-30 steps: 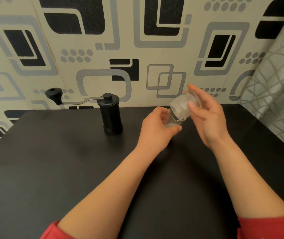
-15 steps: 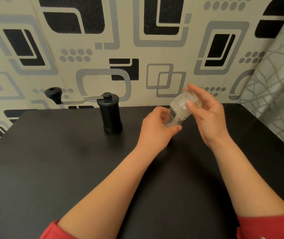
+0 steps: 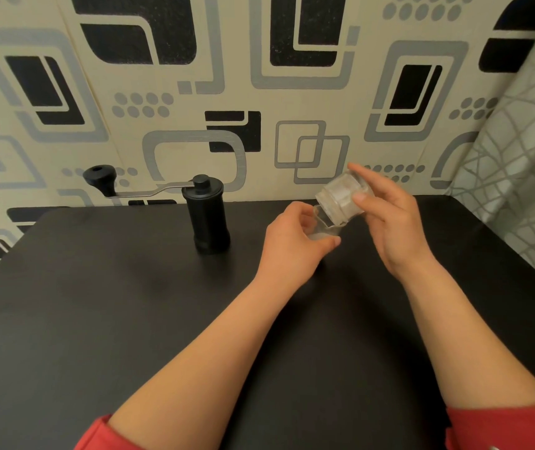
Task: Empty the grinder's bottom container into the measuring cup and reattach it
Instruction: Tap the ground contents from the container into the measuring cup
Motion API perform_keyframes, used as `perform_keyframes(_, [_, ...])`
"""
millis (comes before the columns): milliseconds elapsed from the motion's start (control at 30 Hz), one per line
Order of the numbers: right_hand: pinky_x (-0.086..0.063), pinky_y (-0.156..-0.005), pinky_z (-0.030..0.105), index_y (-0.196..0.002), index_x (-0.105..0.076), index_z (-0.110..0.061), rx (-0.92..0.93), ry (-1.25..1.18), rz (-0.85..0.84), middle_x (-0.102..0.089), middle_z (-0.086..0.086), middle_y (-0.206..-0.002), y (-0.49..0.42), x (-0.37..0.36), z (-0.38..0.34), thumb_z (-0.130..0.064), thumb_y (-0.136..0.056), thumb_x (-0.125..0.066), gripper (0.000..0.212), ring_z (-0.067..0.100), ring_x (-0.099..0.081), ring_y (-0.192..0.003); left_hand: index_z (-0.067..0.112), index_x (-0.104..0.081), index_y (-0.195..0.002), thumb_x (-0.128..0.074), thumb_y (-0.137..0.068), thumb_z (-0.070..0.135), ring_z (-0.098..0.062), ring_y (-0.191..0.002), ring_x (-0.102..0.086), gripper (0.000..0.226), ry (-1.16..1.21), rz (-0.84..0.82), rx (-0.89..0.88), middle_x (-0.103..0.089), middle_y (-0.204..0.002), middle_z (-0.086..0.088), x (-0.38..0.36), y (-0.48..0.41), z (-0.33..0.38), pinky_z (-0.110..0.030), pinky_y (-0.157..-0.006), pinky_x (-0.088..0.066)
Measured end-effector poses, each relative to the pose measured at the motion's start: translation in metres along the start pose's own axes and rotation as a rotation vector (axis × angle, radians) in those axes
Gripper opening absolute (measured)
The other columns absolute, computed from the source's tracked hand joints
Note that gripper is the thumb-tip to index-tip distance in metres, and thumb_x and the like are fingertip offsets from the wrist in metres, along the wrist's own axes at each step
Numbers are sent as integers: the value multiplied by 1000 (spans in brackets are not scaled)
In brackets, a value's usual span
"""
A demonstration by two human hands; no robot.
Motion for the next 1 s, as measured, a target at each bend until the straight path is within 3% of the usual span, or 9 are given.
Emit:
perform_keyframes(233, [-48, -107, 36, -122, -61, -37, 6, 49, 53, -61, -9, -130, 1, 2, 0, -16, -96, -62, 33, 12, -55, -126, 33, -53, -109, -83, -73, 31, -1, -92, -58, 46, 2, -6, 8, -61, -102, 14, 0, 0, 0, -11, -69, -38])
perform_keyframes(433, [-51, -99, 33, -114, -64, -41, 11, 72, 91, -64, -3, -127, 1, 4, 0, -26, -92, -67, 27, 15, -58, -121, 31, -56, -111, -83, -72, 31, -2, -92, -60, 47, 7, -11, 8, -62, -100, 14, -1, 0, -1, -12, -71, -41])
perform_keyframes(667, [-51, -80, 18, -110, -65, -40, -7, 132, 128, -66, -6, -117, 2, 5, -2, -40, -89, -70, 22, 7, -61, -109, 28, -58, -114, -83, -72, 31, -3, -92, -60, 49, -6, -13, -2, -63, -102, 13, -2, 0, 0, -14, -73, -43])
perform_keyframes(900, [-51, -81, 23, -107, -61, -47, -40, 160, 123, -65, -7, -113, 2, 4, -1, -51, -87, -67, 21, 9, -63, -105, 28, -57, -114, -83, -72, 31, -3, -92, -60, 49, -8, -15, -5, -63, -102, 12, -2, 0, 0, -13, -73, -42])
perform_keyframes(1000, [-50, -77, 20, -111, -62, -45, -70, 139, 120, -65, -11, -111, 4, 3, -1, -61, -78, -65, 36, 6, -63, -102, 28, -57, -113, -83, -72, 30, -2, -91, -60, 49, -11, -13, -8, -62, -101, 13, -2, 0, 0, -12, -72, -42])
Point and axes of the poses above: each hand's wrist, its own y-axis away from the middle knuckle, its own x-axis out of the back of the hand, z = x × y, the point moved 5 cm from there along -y, towards the middle knuckle
